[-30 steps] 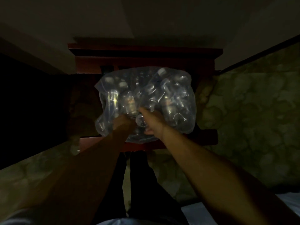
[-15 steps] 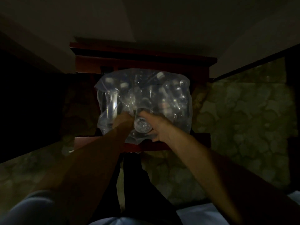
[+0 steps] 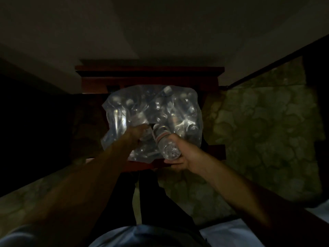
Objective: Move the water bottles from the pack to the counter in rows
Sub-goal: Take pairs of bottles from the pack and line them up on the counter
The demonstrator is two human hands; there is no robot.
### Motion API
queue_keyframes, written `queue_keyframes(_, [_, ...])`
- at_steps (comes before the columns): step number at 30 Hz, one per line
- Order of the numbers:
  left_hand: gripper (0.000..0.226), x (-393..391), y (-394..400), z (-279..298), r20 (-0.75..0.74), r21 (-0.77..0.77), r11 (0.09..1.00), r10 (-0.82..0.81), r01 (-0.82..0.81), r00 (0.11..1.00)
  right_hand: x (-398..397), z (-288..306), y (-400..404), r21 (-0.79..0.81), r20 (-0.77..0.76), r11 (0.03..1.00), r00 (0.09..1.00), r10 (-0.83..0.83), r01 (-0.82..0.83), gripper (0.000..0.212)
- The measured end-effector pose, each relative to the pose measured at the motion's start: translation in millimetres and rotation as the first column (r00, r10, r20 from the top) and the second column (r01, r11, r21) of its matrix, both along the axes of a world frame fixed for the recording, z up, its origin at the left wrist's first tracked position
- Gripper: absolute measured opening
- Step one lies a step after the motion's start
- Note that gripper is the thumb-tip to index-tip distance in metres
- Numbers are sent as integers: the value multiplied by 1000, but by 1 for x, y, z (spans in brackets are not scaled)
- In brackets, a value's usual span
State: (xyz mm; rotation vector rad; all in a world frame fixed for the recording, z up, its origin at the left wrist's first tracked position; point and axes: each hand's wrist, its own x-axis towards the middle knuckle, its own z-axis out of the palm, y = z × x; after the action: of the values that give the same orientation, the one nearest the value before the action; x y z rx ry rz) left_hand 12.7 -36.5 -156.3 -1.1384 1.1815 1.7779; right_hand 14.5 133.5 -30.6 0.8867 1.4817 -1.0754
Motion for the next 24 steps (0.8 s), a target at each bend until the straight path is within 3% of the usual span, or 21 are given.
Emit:
queue_keyframes(4, [24, -7, -11, 47, 18, 107, 991, 80, -81, 997, -1, 7, -9, 27, 0, 994, 994, -109, 109, 42])
queue_keyframes(11, [40, 17, -22, 127, -152, 177, 952, -225, 250, 962, 6, 26, -18, 6, -58, 995, 993, -99, 99, 46])
queue_keyframes(19, [41, 44, -17, 175, -127, 204, 958, -177, 201, 976, 4, 66, -20, 78, -118, 996, 991, 60, -51, 36])
queue_keyframes(24, [50, 64, -41, 190, -128, 187, 937, -274, 294, 953, 26, 96, -18, 56, -175, 998, 984, -18, 28, 32])
